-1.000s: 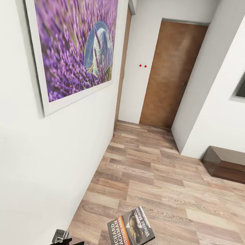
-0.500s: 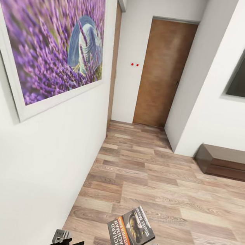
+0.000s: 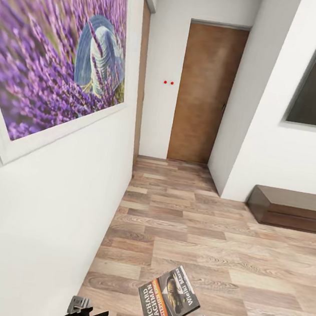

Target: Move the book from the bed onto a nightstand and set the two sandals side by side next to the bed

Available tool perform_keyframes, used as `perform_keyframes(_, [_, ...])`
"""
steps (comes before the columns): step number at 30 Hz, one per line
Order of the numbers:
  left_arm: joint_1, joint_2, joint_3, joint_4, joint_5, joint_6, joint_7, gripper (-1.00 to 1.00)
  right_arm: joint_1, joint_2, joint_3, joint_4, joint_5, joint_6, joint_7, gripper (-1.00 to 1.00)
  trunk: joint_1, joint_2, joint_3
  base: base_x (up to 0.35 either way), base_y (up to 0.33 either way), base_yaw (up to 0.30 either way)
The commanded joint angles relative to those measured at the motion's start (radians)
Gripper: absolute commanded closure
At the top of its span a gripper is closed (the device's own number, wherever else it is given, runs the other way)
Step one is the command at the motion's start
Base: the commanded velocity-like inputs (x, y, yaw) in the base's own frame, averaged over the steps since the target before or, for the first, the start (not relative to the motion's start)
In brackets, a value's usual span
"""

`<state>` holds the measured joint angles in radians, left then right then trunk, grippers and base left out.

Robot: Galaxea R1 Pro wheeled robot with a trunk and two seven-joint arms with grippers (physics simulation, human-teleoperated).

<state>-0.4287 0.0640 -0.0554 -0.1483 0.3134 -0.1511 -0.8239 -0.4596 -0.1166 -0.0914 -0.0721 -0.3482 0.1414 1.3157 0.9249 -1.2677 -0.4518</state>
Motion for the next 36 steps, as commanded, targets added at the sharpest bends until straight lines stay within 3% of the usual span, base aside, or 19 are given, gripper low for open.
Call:
perform_keyframes(1, [-0.001,0.0,-0.006,0.001,0.005,-0.005,-0.001,-1.0,-0.001,0.0,-0.009,-0.001,0.005,0.01,0.004,1.0,0.001,-0.001,-0.001,0.323,0.0,0.0])
perform_keyframes(22, [-0.001,0.0,-0.006,0.001,0.004,-0.005,-0.003,-1.0,-0.001,0.001,-0.009,0.0,0.005,0.01,0.004,1.0,0.001,-0.001,-0.001,0.326,0.0,-0.035])
perform_keyframes(29, [-0.001,0.0,-0.006,0.001,0.005,-0.005,-0.003,-1.0,-0.001,0.0,-0.009,0.0,0.005,0.01,0.004,1.0,0.001,-0.001,-0.001,0.315,0.0,-0.213])
perform_keyframes(36, [-0.001,0.0,-0.006,0.001,0.006,-0.005,-0.003,-1.0,-0.001,0.001,-0.01,0.0,0.005,0.01,0.004,1.0,0.001,-0.001,-0.001,0.064,0.0,-0.28])
